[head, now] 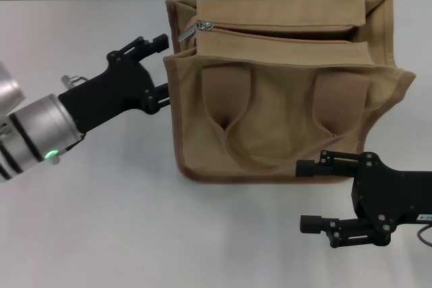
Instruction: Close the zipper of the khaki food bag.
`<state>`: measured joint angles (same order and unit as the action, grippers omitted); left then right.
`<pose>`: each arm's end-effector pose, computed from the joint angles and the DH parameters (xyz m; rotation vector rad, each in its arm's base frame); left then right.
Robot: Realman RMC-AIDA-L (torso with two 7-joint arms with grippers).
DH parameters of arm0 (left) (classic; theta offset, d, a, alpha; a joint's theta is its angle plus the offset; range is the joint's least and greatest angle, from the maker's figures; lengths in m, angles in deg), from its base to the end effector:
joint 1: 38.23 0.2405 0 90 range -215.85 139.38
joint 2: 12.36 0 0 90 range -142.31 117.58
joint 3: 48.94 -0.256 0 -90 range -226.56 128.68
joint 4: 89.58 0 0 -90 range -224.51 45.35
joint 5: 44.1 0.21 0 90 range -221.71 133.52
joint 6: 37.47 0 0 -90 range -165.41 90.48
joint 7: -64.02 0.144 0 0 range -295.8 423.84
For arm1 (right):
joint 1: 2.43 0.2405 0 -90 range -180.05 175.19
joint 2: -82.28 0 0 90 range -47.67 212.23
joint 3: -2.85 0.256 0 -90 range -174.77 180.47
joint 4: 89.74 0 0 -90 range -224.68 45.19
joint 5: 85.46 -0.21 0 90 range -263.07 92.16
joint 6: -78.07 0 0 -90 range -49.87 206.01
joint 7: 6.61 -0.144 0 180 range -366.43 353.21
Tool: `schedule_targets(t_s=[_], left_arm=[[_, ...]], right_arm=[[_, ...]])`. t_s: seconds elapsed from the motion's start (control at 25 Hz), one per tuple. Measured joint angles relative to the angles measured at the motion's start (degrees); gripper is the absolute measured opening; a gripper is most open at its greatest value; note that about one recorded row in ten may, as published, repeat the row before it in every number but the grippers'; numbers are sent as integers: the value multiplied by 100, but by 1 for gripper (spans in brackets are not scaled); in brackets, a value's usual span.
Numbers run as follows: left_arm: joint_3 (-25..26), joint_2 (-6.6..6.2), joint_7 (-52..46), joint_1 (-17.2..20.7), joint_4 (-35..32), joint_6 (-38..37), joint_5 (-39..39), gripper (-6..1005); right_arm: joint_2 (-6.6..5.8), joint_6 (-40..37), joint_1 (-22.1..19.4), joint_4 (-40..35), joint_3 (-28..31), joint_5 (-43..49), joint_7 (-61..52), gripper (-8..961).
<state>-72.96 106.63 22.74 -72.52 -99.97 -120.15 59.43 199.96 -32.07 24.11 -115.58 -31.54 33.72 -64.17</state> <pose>-0.2587 0.3340 -0.0381 -2.3663 -0.3352 -0.9582 0.2697 0.2503 -0.0101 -2.9223 0.3240 1.0610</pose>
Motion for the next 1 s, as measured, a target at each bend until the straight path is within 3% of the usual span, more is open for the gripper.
schedule_targets(t_s=[0.36,0.56,0.76,1.0], left_arm=[[-49,-27,1,-102,11,-106,-8,821],[-21,-34,3,-52,-4,-231,-68,677],[-17,-35,-5,-55,-8,-257,-80,415],[26,-40,-59,-43,-70,-268,-81,289]], right_arm=[[0,2,7,0,62,0,0,793],[0,2,8,0,75,0,0,785],[0,2,9,0,83,0,0,778],[0,2,9,0,137,0,0,769]])
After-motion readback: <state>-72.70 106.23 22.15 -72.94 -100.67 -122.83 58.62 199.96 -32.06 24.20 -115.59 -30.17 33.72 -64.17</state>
